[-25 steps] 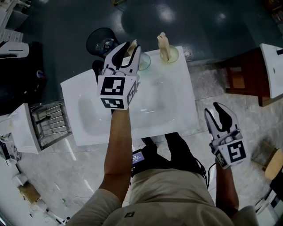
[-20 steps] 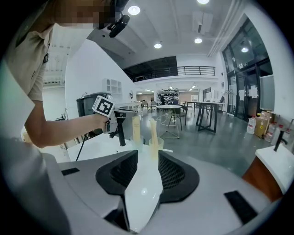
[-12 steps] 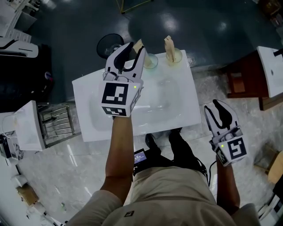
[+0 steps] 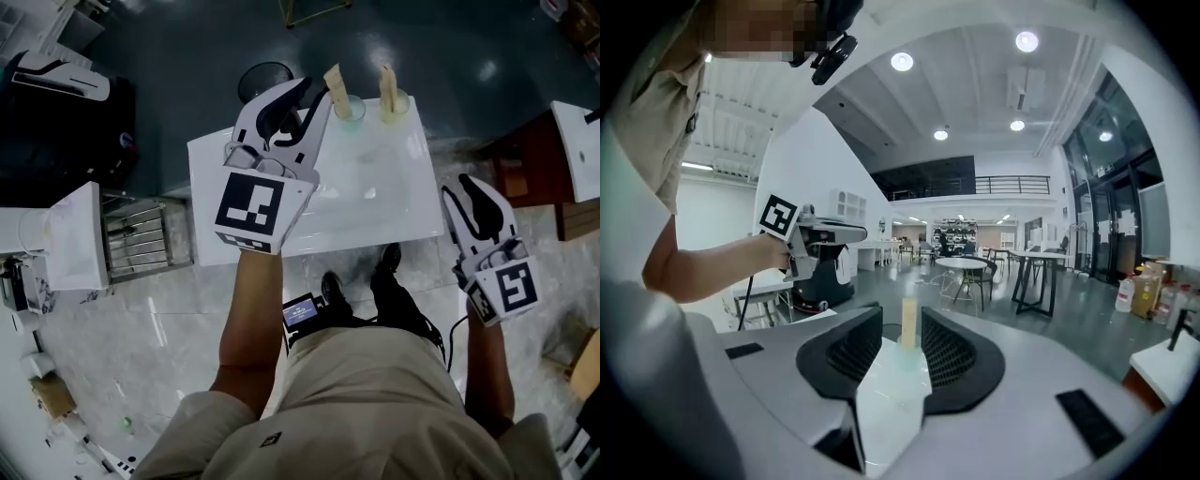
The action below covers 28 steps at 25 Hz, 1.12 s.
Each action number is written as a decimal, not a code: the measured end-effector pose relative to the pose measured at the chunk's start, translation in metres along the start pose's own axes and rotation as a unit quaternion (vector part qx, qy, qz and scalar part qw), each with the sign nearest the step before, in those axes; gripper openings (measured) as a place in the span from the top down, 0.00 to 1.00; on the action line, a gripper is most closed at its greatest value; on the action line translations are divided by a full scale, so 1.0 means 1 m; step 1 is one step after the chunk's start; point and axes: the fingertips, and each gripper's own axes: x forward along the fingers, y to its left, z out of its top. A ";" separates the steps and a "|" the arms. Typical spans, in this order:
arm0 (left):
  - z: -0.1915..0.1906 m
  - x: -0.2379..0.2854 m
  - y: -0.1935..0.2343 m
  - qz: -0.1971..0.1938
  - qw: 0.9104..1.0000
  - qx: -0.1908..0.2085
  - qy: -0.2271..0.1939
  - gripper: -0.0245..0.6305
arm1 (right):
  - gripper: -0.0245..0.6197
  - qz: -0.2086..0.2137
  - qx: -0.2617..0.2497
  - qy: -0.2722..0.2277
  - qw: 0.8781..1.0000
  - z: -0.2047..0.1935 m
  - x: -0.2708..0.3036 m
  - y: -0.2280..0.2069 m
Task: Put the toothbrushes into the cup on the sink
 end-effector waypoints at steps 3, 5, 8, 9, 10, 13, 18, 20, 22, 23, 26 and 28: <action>0.021 -0.033 0.001 -0.005 1.000 0.007 -0.012 0.88 | 0.79 0.013 -0.019 -0.024 0.999 0.022 -0.002 0.021; 0.030 -0.055 0.001 -0.010 1.000 0.010 -0.018 0.92 | 0.82 0.023 -0.027 -0.036 0.999 0.034 -0.003 0.037; 0.042 -0.084 0.002 -0.019 0.999 0.019 -0.026 0.95 | 0.88 0.040 -0.039 -0.051 0.997 0.053 -0.004 0.060; 0.046 -0.093 0.002 -0.021 0.999 0.021 -0.027 0.95 | 0.89 0.045 -0.042 -0.056 0.996 0.059 -0.005 0.068; 0.049 -0.103 0.003 -0.023 0.999 0.022 -0.029 0.95 | 0.91 0.051 -0.046 -0.060 0.996 0.065 -0.006 0.076; 0.060 -0.130 0.004 -0.025 0.999 0.025 -0.034 0.95 | 0.94 0.068 -0.055 -0.070 0.994 0.084 -0.009 0.098; 0.072 -0.174 0.006 -0.021 0.998 0.026 -0.045 0.95 | 0.95 0.101 -0.074 -0.084 0.989 0.115 -0.014 0.136; 0.073 -0.189 0.006 -0.019 0.998 0.027 -0.046 0.95 | 0.95 0.118 -0.080 -0.088 0.986 0.125 -0.015 0.151; 0.075 -0.203 0.006 -0.016 0.998 0.026 -0.047 0.95 | 0.95 0.137 -0.081 -0.095 0.983 0.136 -0.016 0.167; 0.075 -0.210 0.006 -0.015 0.998 0.024 -0.047 0.95 | 0.95 0.144 -0.083 -0.096 0.981 0.141 -0.017 0.174; 0.076 -0.228 0.004 -0.012 0.999 0.021 -0.048 0.95 | 0.95 0.158 -0.102 -0.086 0.978 0.146 -0.021 0.189; 0.074 -0.236 0.001 -0.015 0.999 0.023 -0.045 0.95 | 0.95 0.167 -0.110 -0.083 0.976 0.150 -0.023 0.198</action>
